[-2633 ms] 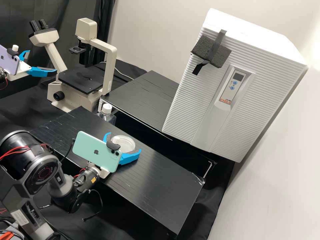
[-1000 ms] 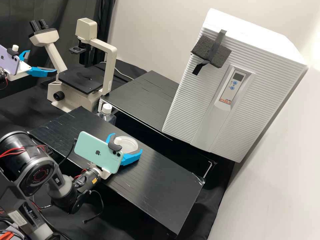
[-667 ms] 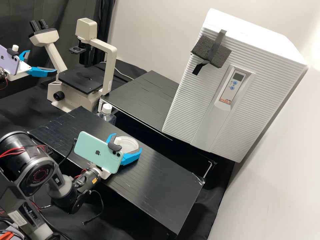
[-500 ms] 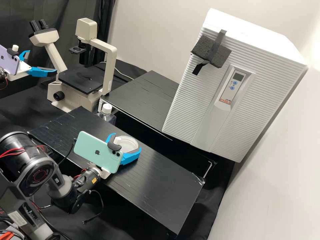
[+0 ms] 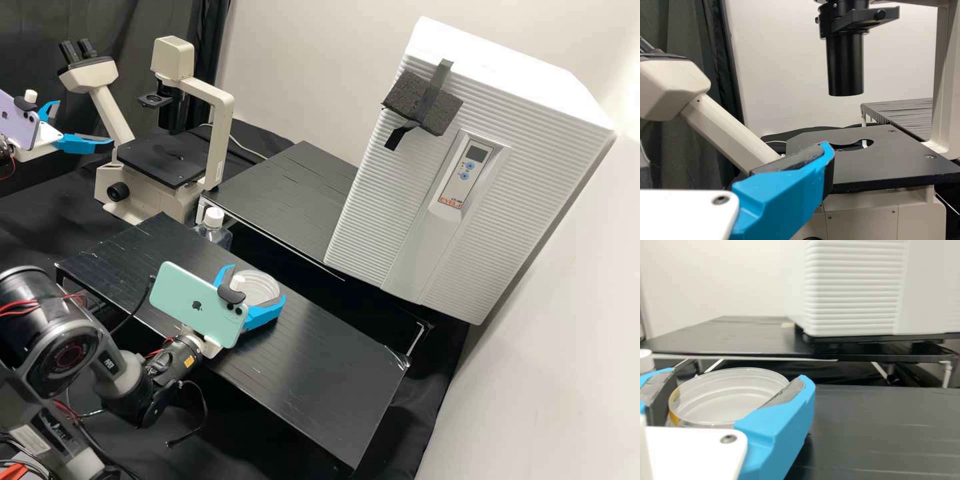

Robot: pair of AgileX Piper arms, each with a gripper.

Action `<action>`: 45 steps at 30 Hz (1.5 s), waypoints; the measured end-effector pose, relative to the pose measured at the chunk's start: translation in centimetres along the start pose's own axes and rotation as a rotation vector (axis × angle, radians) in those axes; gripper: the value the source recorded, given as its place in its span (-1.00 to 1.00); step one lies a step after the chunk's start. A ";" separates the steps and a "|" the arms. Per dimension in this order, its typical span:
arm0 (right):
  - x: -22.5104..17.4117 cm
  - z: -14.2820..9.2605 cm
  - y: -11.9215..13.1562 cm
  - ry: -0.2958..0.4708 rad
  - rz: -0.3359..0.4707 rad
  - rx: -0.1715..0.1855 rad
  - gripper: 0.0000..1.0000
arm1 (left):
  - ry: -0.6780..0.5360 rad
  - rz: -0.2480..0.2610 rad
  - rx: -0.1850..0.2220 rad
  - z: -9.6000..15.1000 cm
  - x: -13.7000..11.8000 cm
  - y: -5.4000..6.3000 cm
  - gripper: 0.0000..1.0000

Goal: Open the petri dish lid.

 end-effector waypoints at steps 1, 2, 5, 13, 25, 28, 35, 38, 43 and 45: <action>-0.1 0.0 0.2 -0.001 0.010 0.010 -1.00 | 0.000 0.000 0.000 0.0 0.0 0.0 1.00; -0.1 0.1 0.3 -0.004 0.019 0.014 -1.00 | 0.000 0.000 0.000 0.0 0.0 0.0 1.00; -0.2 0.2 0.8 -0.007 0.041 0.039 -1.00 | 0.000 0.000 0.000 0.0 0.0 0.0 1.00; -0.5 0.5 1.4 -0.014 0.060 0.068 -1.00 | 0.000 0.000 0.000 0.0 0.0 0.0 1.00; -0.6 1.9 2.0 -0.099 0.108 0.081 -1.00 | 0.000 0.000 0.000 0.0 0.0 0.0 1.00; -0.7 2.6 2.6 -0.139 0.147 0.088 -1.00 | 0.000 0.000 0.000 0.0 0.0 0.0 1.00; -0.9 3.5 2.9 -0.180 0.177 0.102 -1.00 | 0.000 0.000 0.000 0.0 0.0 0.0 1.00; -0.7 3.9 2.8 -0.196 0.180 0.109 -1.00 | 0.000 0.000 0.000 0.0 0.0 0.0 1.00; -0.6 4.6 2.7 -0.221 0.184 0.105 -1.00 | 0.000 0.000 0.000 0.0 0.0 0.0 1.00; -0.6 4.8 2.7 -0.225 0.191 0.105 -1.00 | 0.000 0.000 0.000 0.0 0.0 0.0 1.00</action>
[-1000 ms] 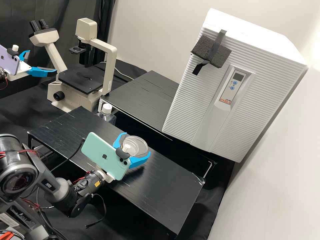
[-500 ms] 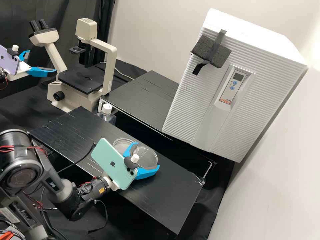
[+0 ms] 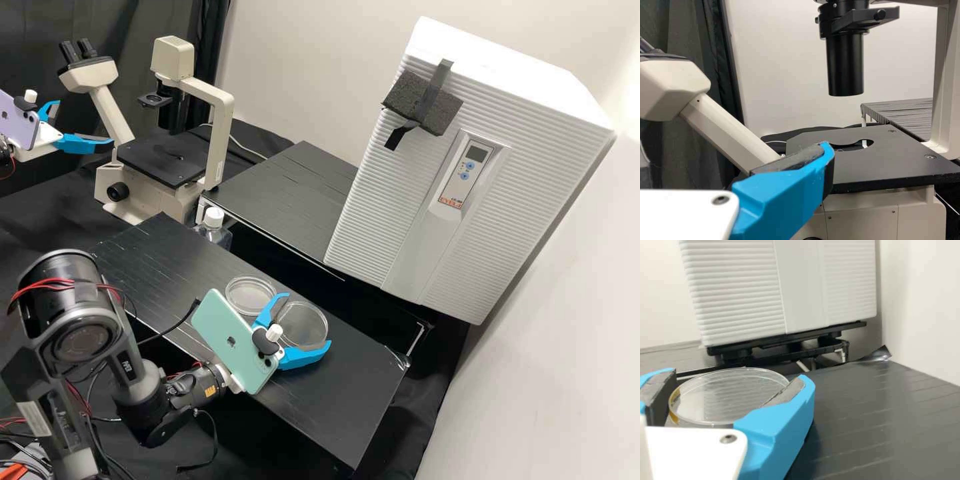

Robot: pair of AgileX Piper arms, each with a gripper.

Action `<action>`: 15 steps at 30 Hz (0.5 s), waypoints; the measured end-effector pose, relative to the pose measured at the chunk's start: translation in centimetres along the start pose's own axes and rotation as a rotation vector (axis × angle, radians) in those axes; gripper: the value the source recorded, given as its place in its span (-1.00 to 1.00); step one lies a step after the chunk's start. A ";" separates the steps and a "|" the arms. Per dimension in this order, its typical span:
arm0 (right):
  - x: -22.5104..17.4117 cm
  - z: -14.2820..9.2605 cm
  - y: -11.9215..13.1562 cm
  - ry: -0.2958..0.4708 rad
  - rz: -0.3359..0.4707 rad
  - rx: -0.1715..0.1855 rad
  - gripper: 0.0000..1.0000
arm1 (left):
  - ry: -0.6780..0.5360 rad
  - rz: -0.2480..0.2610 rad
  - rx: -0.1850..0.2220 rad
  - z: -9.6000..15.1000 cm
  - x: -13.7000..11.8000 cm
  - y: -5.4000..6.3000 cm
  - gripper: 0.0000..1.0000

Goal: Open the petri dish lid.

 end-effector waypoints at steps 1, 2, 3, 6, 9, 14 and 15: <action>0.0 0.1 0.0 -0.003 0.004 0.001 -1.00 | 0.000 0.000 0.000 0.0 0.0 0.0 1.00; 0.0 0.2 0.1 -0.010 0.004 0.002 -1.00 | 0.000 0.000 0.000 0.0 0.0 0.0 1.00; 0.1 0.4 0.0 -0.017 0.001 0.003 -1.00 | 0.000 0.000 0.000 0.0 0.0 0.0 1.00; 0.1 0.6 0.0 -0.021 -0.009 -0.025 -1.00 | 0.000 0.000 0.000 0.0 0.0 0.0 1.00; 0.1 0.6 0.0 -0.024 -0.006 -0.037 -1.00 | 0.000 0.000 0.000 0.0 0.0 0.0 1.00; -0.1 1.0 0.7 -0.046 0.025 -0.070 -1.00 | 0.000 0.000 0.000 0.0 0.0 0.0 1.00; -0.2 1.2 1.0 -0.056 0.044 -0.076 -1.00 | 0.000 0.000 0.000 0.0 0.0 0.0 1.00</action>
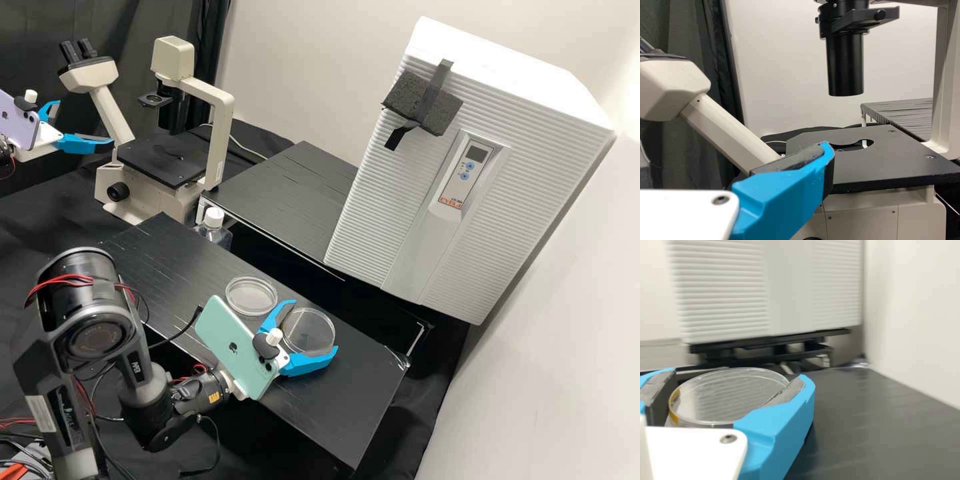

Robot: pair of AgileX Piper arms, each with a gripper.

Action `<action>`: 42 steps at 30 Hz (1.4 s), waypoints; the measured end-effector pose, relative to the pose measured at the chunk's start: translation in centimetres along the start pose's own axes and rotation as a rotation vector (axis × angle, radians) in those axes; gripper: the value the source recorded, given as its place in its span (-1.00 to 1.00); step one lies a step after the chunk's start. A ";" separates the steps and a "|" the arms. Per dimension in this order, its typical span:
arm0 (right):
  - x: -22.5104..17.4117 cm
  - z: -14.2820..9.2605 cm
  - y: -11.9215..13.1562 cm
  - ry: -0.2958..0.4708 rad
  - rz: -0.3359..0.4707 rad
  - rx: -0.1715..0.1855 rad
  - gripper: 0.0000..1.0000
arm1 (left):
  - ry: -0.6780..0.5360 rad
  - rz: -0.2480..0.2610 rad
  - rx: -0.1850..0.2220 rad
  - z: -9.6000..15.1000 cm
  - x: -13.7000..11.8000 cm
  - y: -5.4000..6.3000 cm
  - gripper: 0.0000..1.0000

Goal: Open the petri dish lid.

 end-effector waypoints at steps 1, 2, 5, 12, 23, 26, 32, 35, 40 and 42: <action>-0.1 0.2 0.3 -0.010 0.019 -0.002 -1.00 | 0.000 0.000 0.000 0.0 0.0 0.0 1.00; -0.2 0.3 0.6 -0.017 0.035 -0.004 -1.00 | 0.000 0.000 0.000 0.0 0.0 0.0 1.00; -0.4 0.4 1.5 -0.026 0.083 -0.012 -1.00 | 0.000 0.000 0.000 0.0 0.0 0.0 1.00; -0.7 0.2 1.8 -0.032 0.097 -0.021 -1.00 | 0.000 0.000 0.000 0.0 0.0 0.0 1.00; -0.5 -0.2 1.4 -0.014 0.078 -0.013 -1.00 | 0.000 0.000 0.000 0.0 0.0 0.0 1.00; -0.5 -0.4 1.3 -0.009 0.075 -0.015 -1.00 | 0.000 0.000 0.000 0.0 0.0 0.0 1.00; -0.6 -0.9 1.0 0.009 0.057 -0.016 -1.00 | 0.000 0.000 0.000 0.0 0.0 0.0 1.00; -0.6 -0.9 0.9 0.008 0.046 -0.017 -1.00 | 0.000 0.000 0.000 0.0 0.0 0.0 1.00; -0.5 -1.3 0.6 0.020 0.034 -0.021 -1.00 | 0.000 0.000 0.000 0.0 0.0 0.0 1.00; -0.5 -1.4 0.5 0.027 0.026 -0.022 -1.00 | 0.000 0.000 0.000 0.0 0.0 0.0 1.00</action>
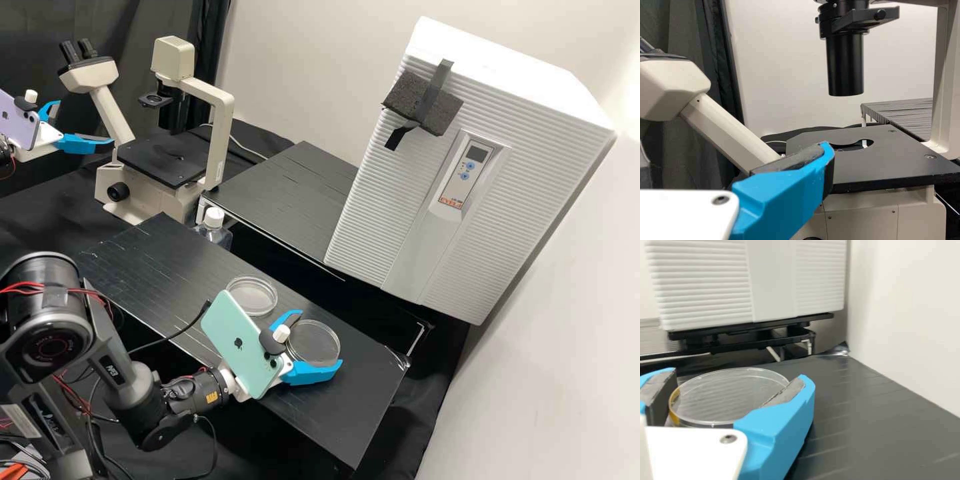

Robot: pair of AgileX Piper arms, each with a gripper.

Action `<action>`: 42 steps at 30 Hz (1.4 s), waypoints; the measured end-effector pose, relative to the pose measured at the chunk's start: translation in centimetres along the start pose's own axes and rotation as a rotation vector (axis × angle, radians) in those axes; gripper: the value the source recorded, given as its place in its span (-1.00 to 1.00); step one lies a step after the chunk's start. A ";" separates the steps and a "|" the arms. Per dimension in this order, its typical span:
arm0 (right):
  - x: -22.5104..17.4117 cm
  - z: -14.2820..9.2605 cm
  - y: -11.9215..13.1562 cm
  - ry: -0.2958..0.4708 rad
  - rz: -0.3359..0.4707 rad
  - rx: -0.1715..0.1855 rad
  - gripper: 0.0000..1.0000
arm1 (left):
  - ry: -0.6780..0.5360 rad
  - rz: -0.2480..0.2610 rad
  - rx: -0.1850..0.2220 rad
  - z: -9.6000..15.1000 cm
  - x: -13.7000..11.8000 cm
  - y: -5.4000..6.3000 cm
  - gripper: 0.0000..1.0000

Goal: Open the petri dish lid.

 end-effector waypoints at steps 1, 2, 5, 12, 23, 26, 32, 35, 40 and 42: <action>0.0 0.0 0.0 0.002 -0.002 -0.003 -1.00 | 0.000 0.000 0.000 0.0 0.0 0.0 1.00; 0.0 0.0 -0.1 0.001 -0.005 -0.006 -1.00 | 0.000 0.000 0.000 0.0 0.0 0.0 1.00; 0.1 0.0 -0.2 -0.002 -0.007 -0.010 -1.00 | 0.000 0.000 0.000 0.0 0.0 0.0 1.00; 0.1 0.2 -0.2 -0.008 -0.008 -0.014 1.00 | 0.000 0.000 0.000 0.0 0.0 0.0 1.00; 0.2 0.3 -0.4 -0.015 -0.014 -0.012 1.00 | 0.000 0.000 0.000 0.0 0.0 0.0 1.00; 0.2 0.3 -0.3 -0.017 -0.013 -0.012 1.00 | 0.000 0.000 0.000 0.0 0.0 0.0 1.00; 0.2 0.4 -0.2 -0.021 -0.009 -0.011 1.00 | 0.000 0.000 0.000 0.0 0.0 0.0 1.00; 0.1 0.4 0.0 -0.020 0.010 0.007 1.00 | 0.000 0.000 0.000 0.0 0.0 0.0 1.00; -0.2 0.2 0.9 -0.017 0.070 0.112 1.00 | 0.000 0.000 0.000 0.0 0.0 0.0 1.00; -0.2 0.4 1.1 -0.025 0.082 0.148 1.00 | 0.000 0.000 0.000 0.0 0.0 0.0 1.00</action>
